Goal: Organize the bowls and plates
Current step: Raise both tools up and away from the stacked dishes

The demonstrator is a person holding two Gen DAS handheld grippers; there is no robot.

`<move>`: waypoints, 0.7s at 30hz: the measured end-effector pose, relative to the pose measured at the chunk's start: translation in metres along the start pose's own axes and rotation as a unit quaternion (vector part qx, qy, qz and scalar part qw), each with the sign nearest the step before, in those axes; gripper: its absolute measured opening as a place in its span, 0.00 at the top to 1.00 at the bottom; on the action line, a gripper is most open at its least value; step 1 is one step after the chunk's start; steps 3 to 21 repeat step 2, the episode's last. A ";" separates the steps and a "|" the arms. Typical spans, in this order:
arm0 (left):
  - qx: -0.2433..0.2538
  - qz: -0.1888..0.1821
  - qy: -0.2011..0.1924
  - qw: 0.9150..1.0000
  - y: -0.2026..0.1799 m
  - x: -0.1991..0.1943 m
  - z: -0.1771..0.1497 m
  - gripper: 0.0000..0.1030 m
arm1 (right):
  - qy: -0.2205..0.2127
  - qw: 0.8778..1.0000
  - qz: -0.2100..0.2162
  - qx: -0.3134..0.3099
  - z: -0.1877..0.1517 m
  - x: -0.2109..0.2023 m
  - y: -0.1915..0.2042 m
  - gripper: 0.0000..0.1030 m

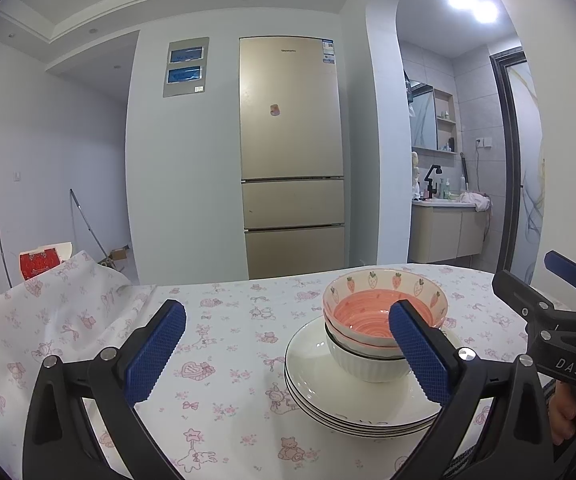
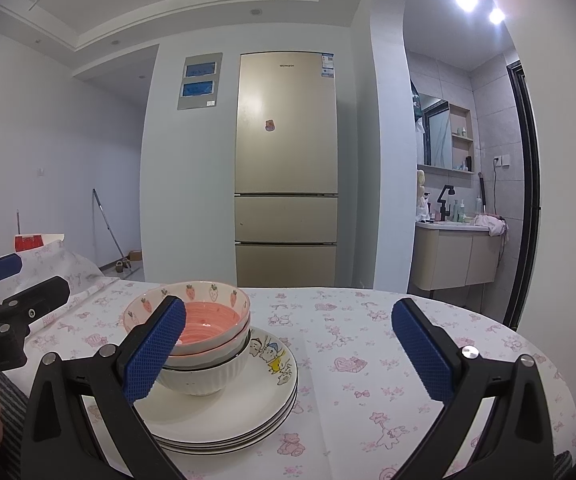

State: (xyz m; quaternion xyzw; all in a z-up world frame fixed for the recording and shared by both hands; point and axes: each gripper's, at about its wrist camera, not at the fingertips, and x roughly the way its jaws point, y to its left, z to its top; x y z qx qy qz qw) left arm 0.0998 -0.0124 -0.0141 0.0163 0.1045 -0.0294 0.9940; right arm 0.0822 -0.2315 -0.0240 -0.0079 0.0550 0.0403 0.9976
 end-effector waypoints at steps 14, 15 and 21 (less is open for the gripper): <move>0.000 0.000 0.000 1.000 0.000 0.000 0.000 0.00 | 0.000 1.000 0.000 -0.001 0.000 0.000 0.000 0.00; 0.000 0.000 0.000 1.000 0.000 0.000 0.000 0.00 | 0.000 1.000 0.000 -0.001 0.000 0.000 0.000 0.00; 0.000 0.000 0.000 1.000 0.000 0.000 0.000 0.00 | 0.000 1.000 0.000 -0.001 0.000 0.000 0.000 0.00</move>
